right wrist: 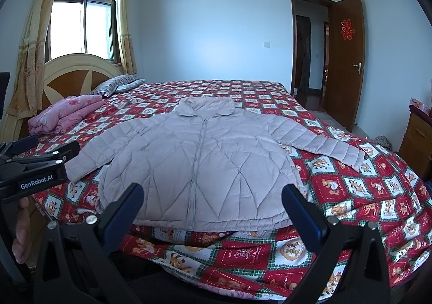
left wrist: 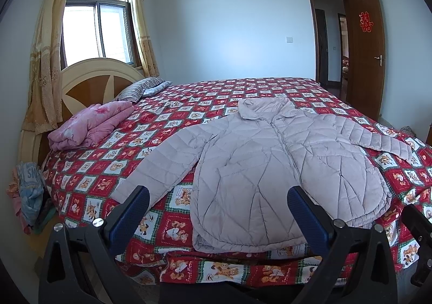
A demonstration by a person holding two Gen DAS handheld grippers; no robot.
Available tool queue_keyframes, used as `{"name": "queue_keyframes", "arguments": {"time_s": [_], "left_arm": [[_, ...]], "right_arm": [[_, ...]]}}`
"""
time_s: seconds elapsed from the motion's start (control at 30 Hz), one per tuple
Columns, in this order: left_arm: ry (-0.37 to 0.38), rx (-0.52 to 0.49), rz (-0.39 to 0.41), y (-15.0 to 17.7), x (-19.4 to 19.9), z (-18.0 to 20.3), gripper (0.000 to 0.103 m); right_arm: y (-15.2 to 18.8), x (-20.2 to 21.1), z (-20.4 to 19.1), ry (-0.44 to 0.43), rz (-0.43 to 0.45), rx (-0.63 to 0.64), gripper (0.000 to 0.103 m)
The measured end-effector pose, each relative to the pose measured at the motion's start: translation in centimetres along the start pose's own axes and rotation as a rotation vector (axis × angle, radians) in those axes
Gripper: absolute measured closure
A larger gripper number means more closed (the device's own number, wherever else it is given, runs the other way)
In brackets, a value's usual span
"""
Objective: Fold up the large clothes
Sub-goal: 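Grasp the jacket sleeve with the right tool and lift it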
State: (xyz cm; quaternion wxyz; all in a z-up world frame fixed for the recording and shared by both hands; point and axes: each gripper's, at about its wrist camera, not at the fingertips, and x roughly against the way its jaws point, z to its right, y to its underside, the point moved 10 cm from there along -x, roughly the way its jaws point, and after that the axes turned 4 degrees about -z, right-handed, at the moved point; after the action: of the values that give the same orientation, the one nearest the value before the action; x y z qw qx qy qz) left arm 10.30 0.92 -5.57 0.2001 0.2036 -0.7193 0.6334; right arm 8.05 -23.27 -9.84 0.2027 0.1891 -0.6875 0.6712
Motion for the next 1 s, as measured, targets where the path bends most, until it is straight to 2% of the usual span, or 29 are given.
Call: {"name": "queue_keyframes", "arguments": {"time_s": [0.27,0.43,0.53,0.63,0.8,0.9,1.0], "left_arm": [[-0.005,-0.020,0.001,0.1,-0.8,0.4,0.001],[-0.061,-0.050,0.019,-0.9,-4.2,-0.6,0.001],[-0.096,-0.061,0.036,-2.0,-6.9,-1.3,0.001],[-0.159,-0.053,0.089,-3.9,-9.5,-2.3,0.001],[-0.131,-0.018,0.120,-6.4,-13.7,-2.2,0.001],[-0.079,0.003,0.084,-7.5,-17.2,-1.4,0.001],[-0.098,0.005,0.043,-8.4,-21.5,-0.8,0.001]], "right_arm": [[0.0,-0.5,0.1,-0.018,-0.001,-0.007,0.000],[-0.4,-4.3,3.4,-0.033,-0.045,-0.083,0.000],[-0.5,-7.3,6.7,0.020,-0.072,-0.127,0.000],[-0.2,-10.0,11.3,0.066,-0.113,-0.221,0.000],[0.0,-12.9,19.8,0.165,-0.167,-0.369,0.000],[0.0,-14.3,25.3,0.251,-0.192,-0.437,0.001],[0.2,-15.6,30.3,0.320,-0.217,-0.511,0.007]]}}
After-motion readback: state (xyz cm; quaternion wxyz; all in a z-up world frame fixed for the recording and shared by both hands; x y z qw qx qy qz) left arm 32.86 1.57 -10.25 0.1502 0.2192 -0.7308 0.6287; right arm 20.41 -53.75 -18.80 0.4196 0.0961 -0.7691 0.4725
